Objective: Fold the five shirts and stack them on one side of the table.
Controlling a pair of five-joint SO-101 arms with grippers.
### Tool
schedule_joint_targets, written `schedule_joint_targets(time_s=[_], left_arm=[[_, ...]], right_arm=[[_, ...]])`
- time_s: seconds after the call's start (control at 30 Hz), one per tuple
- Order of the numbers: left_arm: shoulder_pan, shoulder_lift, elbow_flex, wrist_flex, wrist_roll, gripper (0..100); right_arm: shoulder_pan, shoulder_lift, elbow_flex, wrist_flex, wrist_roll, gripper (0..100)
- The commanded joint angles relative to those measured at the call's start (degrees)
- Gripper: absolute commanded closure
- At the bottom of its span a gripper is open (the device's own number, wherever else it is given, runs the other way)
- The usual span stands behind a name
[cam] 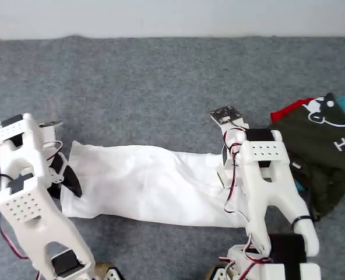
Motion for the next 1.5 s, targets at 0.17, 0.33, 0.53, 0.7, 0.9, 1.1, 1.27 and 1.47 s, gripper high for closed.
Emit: schedule_joint_targets(time_s=[0.17,0.33,0.53,0.7,0.9,1.1,1.27,1.47], left_arm=[[0.7,2.1,0.4,0.0,-0.6,98],[0.8,1.5,-0.4,1.6,-0.6,98],[0.5,1.5,-3.7,2.5,-0.5,98],[0.1,-0.1,-4.6,2.5,-0.4,98],[-2.4,-12.1,-4.3,2.5,-0.4,98],[0.5,-21.2,1.5,2.6,-0.4,98],[10.5,-26.0,9.4,2.6,0.3,98],[25.0,-33.5,10.7,2.6,8.6,98]], right_arm=[[0.3,-2.2,-0.2,0.5,-0.3,84.0],[0.3,-2.1,-0.2,0.5,-0.3,84.0],[0.3,-2.2,-0.2,0.6,-0.3,84.0],[0.3,-2.3,-0.2,1.2,-0.3,84.0],[0.8,-2.3,-0.4,1.7,-0.3,84.0],[0.8,-2.4,-0.6,1.7,-0.3,84.0],[1.1,-5.2,-2.5,4.4,-0.3,84.1],[10.1,-16.2,-8.2,9.2,0.3,84.1]])
